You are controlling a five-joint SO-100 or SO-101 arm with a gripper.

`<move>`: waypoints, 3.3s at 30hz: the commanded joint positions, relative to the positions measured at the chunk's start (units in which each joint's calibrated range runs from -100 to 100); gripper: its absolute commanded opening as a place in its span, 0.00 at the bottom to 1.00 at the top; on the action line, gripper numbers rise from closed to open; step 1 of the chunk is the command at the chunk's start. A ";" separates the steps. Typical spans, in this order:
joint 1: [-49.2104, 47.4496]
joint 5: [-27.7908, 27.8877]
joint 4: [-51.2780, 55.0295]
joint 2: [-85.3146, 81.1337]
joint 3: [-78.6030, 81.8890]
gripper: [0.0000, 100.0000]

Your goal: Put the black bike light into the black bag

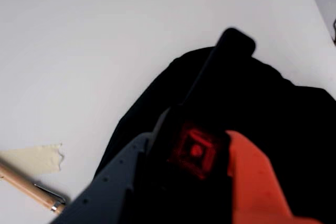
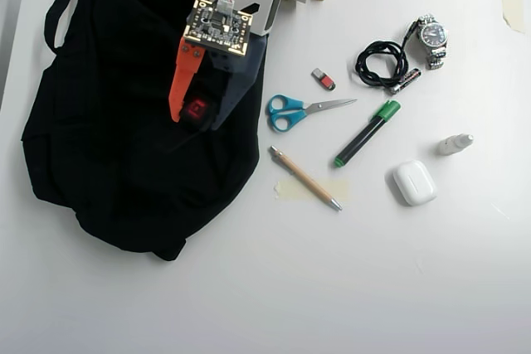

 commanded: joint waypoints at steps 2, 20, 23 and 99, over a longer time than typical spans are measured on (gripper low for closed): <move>-0.25 0.41 0.85 -0.96 -2.03 0.02; 2.29 0.15 -9.49 -31.58 47.57 0.02; 4.09 0.15 -11.30 -36.39 55.11 0.02; -17.83 -10.71 -65.99 -123.94 195.63 0.02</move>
